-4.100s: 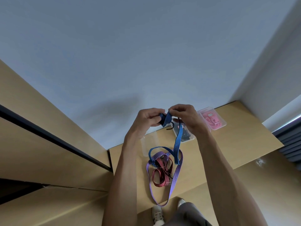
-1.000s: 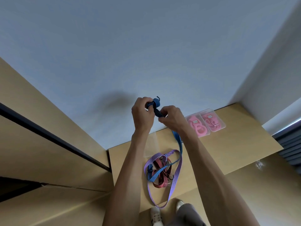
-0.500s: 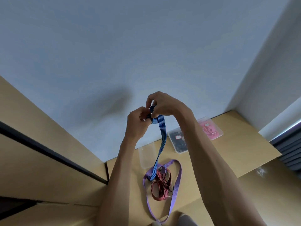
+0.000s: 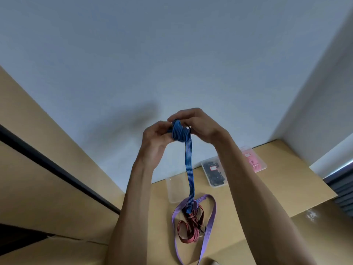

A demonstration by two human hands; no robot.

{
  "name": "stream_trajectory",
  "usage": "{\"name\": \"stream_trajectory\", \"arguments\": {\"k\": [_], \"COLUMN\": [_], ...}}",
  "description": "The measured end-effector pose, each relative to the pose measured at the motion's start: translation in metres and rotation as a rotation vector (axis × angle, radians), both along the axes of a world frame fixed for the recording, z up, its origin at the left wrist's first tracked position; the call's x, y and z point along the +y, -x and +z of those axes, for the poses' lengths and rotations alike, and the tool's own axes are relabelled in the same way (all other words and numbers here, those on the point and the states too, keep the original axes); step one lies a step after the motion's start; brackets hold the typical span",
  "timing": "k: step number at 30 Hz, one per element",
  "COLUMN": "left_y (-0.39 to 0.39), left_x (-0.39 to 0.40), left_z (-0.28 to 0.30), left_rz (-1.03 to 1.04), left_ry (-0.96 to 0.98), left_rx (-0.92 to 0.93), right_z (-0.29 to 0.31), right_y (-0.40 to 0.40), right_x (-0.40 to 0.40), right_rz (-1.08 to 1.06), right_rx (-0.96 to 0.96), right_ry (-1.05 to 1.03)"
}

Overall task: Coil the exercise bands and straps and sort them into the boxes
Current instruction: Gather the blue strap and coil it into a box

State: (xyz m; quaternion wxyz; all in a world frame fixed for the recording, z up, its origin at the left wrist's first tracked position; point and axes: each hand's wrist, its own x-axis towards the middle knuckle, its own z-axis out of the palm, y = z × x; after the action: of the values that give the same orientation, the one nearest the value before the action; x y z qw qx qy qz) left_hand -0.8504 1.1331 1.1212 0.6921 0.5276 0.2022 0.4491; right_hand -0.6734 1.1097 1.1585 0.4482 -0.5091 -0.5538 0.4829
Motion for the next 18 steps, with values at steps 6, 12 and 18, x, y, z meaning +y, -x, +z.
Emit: {"name": "stream_trajectory", "arguments": {"k": [6,12,18], "left_y": [-0.019,-0.028,-0.02], "left_x": [0.002,-0.002,-0.019], "left_z": [0.002,-0.016,-0.045], "left_rz": [0.511,0.693,0.718], "left_ry": [0.18,-0.103,-0.29], "left_rx": [0.139,0.385,0.617], "right_z": [-0.047,-0.063,-0.073], "right_y": [0.02,0.039,0.054], "right_x": [-0.017,-0.028,-0.029], "right_rz": [-0.244,-0.364,-0.399], "right_rx": [0.05,-0.26,-0.695], "right_ry": [0.027,-0.003,0.169]}}
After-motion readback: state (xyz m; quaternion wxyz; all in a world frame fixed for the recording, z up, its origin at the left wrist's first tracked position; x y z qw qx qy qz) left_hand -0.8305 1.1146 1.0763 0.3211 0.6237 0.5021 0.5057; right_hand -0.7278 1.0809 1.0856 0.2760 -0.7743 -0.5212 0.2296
